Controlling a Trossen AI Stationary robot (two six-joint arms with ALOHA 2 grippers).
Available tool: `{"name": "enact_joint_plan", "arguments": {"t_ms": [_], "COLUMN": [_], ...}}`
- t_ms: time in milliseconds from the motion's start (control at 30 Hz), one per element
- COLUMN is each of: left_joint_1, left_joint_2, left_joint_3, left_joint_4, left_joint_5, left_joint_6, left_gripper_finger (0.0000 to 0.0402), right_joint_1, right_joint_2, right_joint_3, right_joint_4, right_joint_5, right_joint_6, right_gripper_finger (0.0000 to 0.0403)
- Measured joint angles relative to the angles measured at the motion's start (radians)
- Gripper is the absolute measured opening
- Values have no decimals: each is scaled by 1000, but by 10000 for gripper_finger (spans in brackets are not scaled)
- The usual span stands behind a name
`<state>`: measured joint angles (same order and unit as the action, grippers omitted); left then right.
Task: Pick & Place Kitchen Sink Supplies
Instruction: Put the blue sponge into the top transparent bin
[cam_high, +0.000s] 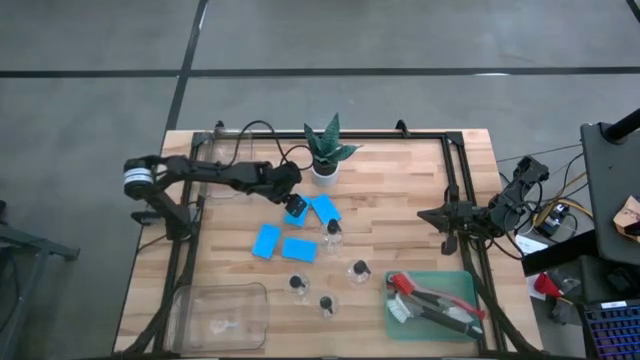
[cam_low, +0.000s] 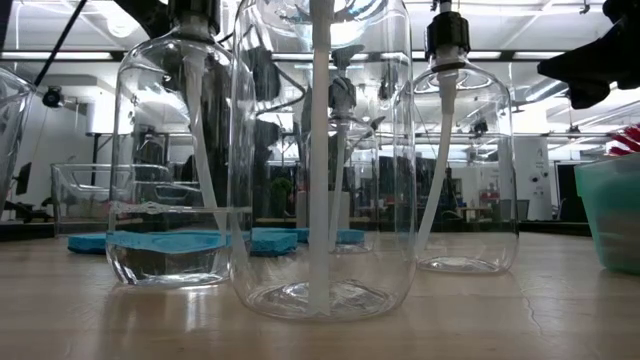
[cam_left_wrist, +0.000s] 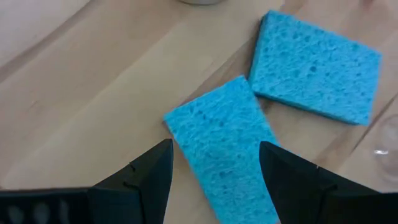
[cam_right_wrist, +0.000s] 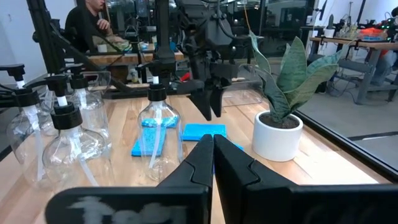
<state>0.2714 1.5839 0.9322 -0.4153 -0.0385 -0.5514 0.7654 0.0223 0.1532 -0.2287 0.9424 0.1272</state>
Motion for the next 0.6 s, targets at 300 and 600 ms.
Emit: {"name": "enact_joint_plan", "arguments": {"t_ms": [300, 600], "left_joint_1": [-4, -44], "left_joint_2": [28, 81], "left_joint_3": [-2, -2], "left_joint_4": [-37, -37], "left_joint_5": [-15, 27], "left_joint_6": [-26, -14], "left_gripper_finger": [229, 227], "right_joint_1": [0, 0], "right_joint_2": [0, 0], "right_joint_3": [0, 0], "right_joint_4": [0, 0], "right_joint_5": [0, 0], "right_joint_6": [0, 0], "right_gripper_finger": [9, 9]}}
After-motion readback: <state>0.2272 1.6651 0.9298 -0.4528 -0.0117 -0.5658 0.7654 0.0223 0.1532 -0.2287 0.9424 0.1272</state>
